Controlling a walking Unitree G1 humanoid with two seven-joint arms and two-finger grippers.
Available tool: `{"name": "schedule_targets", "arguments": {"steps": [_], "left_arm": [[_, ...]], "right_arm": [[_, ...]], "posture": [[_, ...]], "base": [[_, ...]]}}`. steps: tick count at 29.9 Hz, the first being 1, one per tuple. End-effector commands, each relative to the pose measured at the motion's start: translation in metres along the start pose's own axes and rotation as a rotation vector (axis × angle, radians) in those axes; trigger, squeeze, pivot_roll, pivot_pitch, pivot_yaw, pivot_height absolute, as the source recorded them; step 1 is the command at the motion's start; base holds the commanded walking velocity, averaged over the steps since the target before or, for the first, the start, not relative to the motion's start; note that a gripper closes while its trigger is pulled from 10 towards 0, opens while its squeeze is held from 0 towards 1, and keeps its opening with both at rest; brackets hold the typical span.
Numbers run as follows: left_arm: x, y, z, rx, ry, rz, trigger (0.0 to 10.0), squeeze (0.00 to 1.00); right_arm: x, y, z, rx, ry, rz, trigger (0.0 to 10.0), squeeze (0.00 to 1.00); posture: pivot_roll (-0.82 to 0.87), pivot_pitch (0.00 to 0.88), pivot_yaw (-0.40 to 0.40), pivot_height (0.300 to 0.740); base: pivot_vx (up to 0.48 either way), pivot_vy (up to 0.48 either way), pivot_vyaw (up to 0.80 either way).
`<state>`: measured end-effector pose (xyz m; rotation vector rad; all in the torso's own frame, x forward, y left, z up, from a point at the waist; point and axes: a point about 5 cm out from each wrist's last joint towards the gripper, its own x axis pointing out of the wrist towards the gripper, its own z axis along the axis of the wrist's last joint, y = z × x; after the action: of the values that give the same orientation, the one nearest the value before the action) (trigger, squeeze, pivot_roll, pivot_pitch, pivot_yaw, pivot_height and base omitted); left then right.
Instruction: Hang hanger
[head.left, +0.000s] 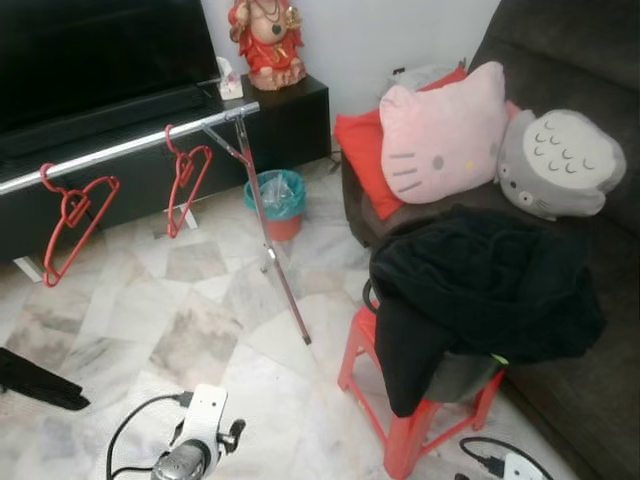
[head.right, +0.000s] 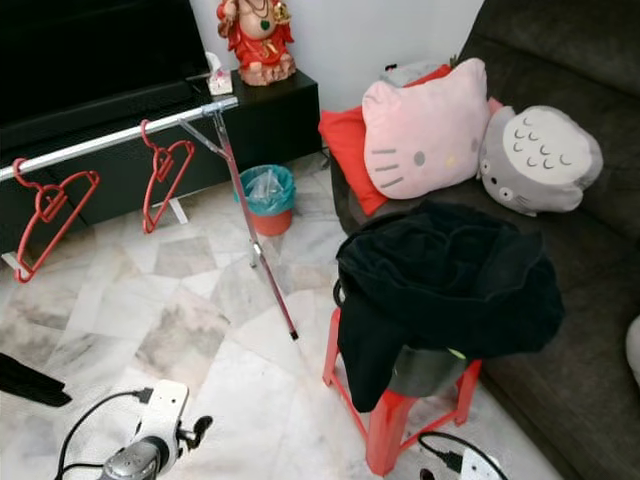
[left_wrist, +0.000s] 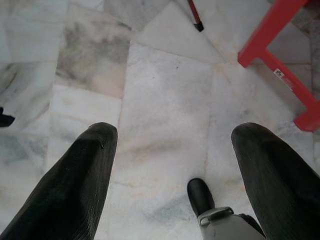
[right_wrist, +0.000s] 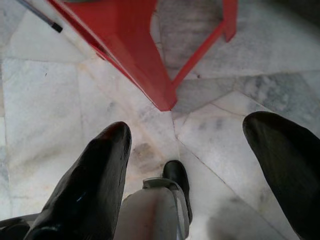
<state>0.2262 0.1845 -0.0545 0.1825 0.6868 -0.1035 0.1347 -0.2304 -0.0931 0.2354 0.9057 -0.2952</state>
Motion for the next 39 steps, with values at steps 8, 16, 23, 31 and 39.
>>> {"name": "schedule_targets", "arguments": {"steps": [8, 16, 23, 31, 39], "left_arm": [[-0.0015, 0.0053, -0.0044, 0.005, 0.02, 0.02, 10.0, 0.0], [-0.0015, 0.0042, -0.0044, 0.002, 0.018, 0.019, 10.0, 0.0], [-0.0015, 0.0043, -0.0046, -0.009, 0.019, 0.023, 10.0, 0.0], [-0.001, 0.004, -0.0035, -0.007, 0.019, 0.018, 10.0, 0.0], [-0.0008, 0.0038, -0.0033, -0.004, 0.021, 0.014, 10.0, 0.0]], "right_arm": [[0.0002, 0.0038, -0.0014, 0.007, 0.0, 0.008, 10.0, 0.0], [0.0001, 0.0033, -0.0017, 0.005, 0.002, 0.008, 10.0, 0.0], [0.0001, 0.0031, -0.0016, 0.005, 0.002, 0.007, 10.0, 0.0], [0.0003, 0.0035, 0.0007, 0.008, -0.019, 0.001, 10.0, 0.0], [0.0004, 0.0038, 0.0025, 0.007, -0.036, 0.0, 10.0, 0.0]], "posture": [[-0.04, 0.0, 0.068, 0.74], [-0.04, 0.0, 0.066, 0.74], [-0.04, 0.0, 0.065, 0.74], [-0.05, 0.0, 0.071, 0.74], [-0.05, 0.0, 0.073, 0.74]], "base": [[0.0, -0.234, 0.0], [0.0, -0.263, 0.0], [0.0, 0.0, 0.0], [0.0, 0.0, 0.0], [0.0, 0.0, 0.0]]}}
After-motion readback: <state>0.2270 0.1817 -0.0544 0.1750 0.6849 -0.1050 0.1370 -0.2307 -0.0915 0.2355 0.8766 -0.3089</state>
